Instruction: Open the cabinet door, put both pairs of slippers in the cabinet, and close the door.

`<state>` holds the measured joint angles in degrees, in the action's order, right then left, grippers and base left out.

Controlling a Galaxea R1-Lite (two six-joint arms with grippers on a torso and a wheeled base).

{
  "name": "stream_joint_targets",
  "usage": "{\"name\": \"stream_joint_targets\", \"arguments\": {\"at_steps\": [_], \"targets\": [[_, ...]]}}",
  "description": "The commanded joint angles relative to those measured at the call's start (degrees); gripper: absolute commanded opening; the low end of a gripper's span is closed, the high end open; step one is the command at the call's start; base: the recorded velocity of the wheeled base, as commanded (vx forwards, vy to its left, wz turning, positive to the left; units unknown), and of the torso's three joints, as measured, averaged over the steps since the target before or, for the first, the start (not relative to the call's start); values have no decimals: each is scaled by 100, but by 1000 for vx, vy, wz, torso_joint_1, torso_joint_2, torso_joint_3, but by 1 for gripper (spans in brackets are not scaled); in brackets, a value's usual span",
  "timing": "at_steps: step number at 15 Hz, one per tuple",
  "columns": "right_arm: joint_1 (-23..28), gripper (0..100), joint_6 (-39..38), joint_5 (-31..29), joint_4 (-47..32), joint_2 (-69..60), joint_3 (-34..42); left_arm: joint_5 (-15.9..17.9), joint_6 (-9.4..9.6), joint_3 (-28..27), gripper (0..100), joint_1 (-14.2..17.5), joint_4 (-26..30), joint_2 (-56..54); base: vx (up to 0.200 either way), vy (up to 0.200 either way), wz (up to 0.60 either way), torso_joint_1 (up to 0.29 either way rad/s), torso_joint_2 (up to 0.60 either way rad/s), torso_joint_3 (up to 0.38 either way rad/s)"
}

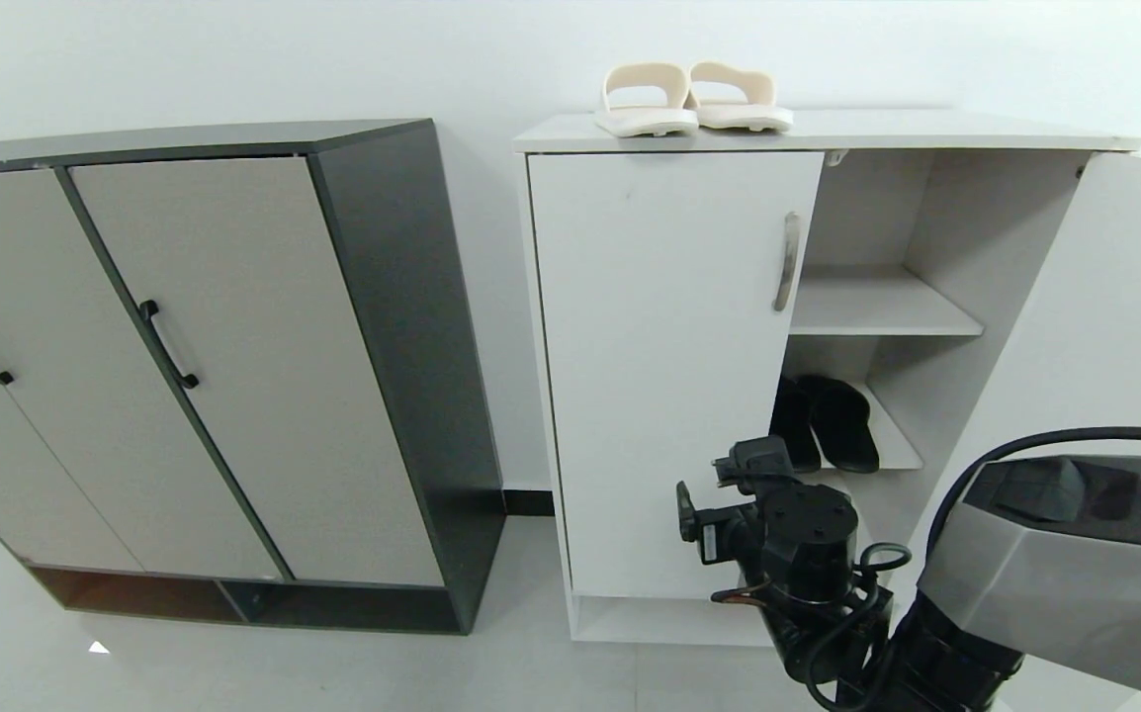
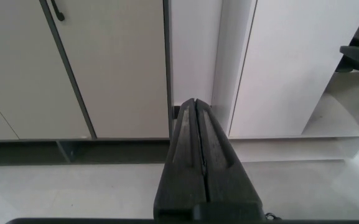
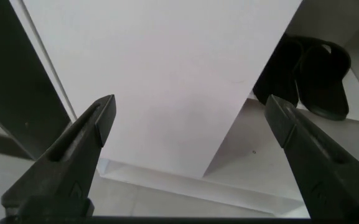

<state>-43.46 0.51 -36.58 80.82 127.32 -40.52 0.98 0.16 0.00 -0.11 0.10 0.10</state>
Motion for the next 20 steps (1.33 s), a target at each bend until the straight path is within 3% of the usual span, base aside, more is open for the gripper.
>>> {"name": "stream_joint_targets", "arguments": {"at_steps": [1, 6, 9, 20], "targets": [[48, 100, 2, 2, 12, 47, -8, -1, 2, 0, 0, 2, -1, 8, 0, 0, 0, 0, 0, 0], [83, 100, 2, 2, 118, 109, -8, -1, 2, 0, 0, -7, -1, 8, 0, 0, 0, 0, -17, -17], [83, 100, 2, -7, 109, 127, 0, -1, 2, 0, 0, 2, -1, 8, 0, 0, 0, 9, -171, -307], [83, 100, 81, -7, 109, 144, 9, -1, 2, 0, 0, 2, -1, 8, 0, 0, 0, 108, -485, -344]]}}
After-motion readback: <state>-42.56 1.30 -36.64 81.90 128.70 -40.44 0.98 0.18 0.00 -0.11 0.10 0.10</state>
